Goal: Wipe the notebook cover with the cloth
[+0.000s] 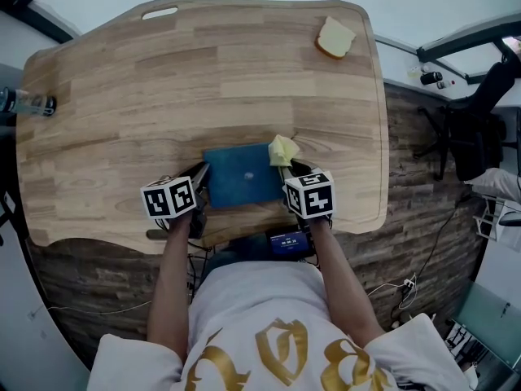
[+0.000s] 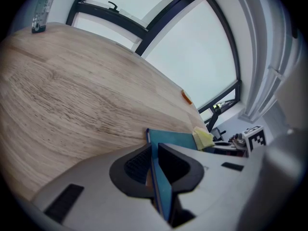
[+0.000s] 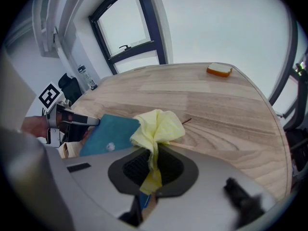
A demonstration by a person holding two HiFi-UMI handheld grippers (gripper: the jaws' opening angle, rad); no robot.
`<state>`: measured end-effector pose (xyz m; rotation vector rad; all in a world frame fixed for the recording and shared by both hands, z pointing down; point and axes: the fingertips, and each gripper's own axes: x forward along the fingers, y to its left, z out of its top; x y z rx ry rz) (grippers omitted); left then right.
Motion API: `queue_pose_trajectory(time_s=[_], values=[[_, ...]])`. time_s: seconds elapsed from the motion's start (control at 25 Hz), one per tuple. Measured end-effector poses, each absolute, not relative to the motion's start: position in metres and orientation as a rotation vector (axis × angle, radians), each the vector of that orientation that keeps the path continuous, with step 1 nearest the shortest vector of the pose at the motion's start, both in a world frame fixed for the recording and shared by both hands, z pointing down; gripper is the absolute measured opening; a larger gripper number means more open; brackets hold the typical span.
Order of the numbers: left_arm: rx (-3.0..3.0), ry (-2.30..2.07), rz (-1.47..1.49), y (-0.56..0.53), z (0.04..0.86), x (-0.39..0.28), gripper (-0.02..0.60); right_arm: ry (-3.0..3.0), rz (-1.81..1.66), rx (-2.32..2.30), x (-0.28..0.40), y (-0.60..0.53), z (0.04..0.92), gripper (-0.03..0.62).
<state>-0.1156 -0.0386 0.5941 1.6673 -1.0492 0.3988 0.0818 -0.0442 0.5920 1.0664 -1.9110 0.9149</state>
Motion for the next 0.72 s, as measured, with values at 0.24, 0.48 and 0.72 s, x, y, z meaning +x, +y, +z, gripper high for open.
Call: queue_pose_trajectory(time_s=[0.24, 0.48, 0.72], values=[[1.664, -1.061, 0.402, -0.037, 0.595, -0.118, 0.052, -1.917, 0.899, 1.054, 0.072, -0.051, 0.593, 0.038], [1.661, -1.062, 0.397, -0.038, 0.594, -0.117, 0.052, -1.942, 0.896, 1.038, 0.060, -0.053, 0.591, 0.038], [1.660, -1.060, 0.392, -0.039, 0.594, -0.117, 0.052, -1.960, 0.889, 1.018, 0.050, -0.054, 0.591, 0.038]])
